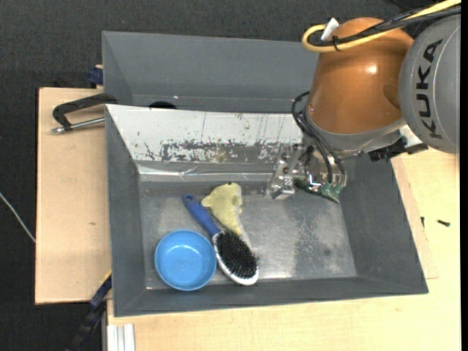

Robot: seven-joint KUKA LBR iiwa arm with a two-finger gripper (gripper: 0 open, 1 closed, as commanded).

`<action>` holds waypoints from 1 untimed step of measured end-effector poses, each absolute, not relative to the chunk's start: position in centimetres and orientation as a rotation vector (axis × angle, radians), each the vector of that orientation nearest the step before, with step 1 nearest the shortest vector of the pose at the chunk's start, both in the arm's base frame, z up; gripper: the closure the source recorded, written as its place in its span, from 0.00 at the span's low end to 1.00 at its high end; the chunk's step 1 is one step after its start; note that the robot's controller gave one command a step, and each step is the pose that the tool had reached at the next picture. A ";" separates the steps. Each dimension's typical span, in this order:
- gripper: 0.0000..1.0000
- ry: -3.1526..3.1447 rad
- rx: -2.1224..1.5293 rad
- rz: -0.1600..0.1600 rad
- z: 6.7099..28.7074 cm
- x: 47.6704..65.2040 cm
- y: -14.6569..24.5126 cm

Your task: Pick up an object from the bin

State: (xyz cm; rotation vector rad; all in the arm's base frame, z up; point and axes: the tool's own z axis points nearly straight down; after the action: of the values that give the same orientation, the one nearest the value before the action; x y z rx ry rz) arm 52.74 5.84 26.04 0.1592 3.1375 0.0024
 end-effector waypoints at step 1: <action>1.00 3.140 0.145 0.001 23.6 52.1 7.1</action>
Offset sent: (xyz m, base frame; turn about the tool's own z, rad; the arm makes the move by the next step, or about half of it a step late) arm -0.0066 0.0116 -0.0242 -0.0060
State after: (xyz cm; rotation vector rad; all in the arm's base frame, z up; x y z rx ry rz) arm 52.09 7.14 23.56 0.1453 3.1400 0.0014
